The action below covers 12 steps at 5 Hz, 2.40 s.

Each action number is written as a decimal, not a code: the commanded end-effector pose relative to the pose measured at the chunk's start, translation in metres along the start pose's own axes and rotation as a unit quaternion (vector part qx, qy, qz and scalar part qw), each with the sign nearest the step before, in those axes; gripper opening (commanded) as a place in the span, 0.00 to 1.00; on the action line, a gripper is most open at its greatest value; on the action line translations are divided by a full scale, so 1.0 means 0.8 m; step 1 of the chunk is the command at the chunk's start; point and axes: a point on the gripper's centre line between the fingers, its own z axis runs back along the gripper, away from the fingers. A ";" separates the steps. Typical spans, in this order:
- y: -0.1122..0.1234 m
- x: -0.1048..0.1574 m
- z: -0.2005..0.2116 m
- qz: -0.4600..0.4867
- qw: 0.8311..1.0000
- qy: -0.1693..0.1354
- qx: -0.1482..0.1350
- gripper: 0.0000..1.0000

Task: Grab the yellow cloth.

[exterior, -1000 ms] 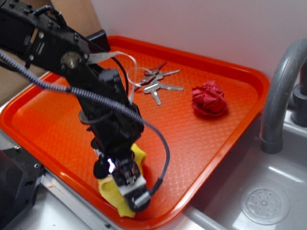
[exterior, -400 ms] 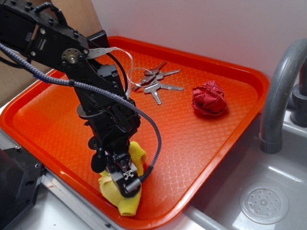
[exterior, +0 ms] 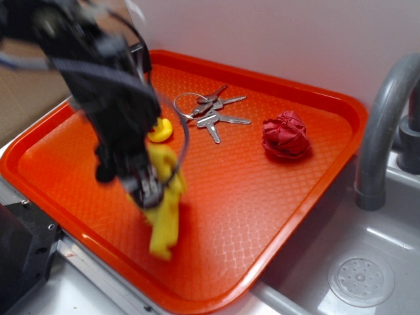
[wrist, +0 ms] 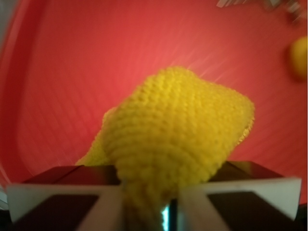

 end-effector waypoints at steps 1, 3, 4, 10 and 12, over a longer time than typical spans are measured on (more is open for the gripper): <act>-0.008 0.021 0.013 -0.069 0.996 -0.016 -0.054 1.00; -0.004 0.024 0.004 -0.116 0.991 -0.032 -0.062 1.00; 0.005 0.046 -0.013 -0.096 0.993 -0.044 -0.042 1.00; -0.075 0.115 -0.054 -0.242 0.954 -0.075 -0.163 1.00; -0.069 0.085 -0.064 -0.230 0.963 -0.050 -0.131 1.00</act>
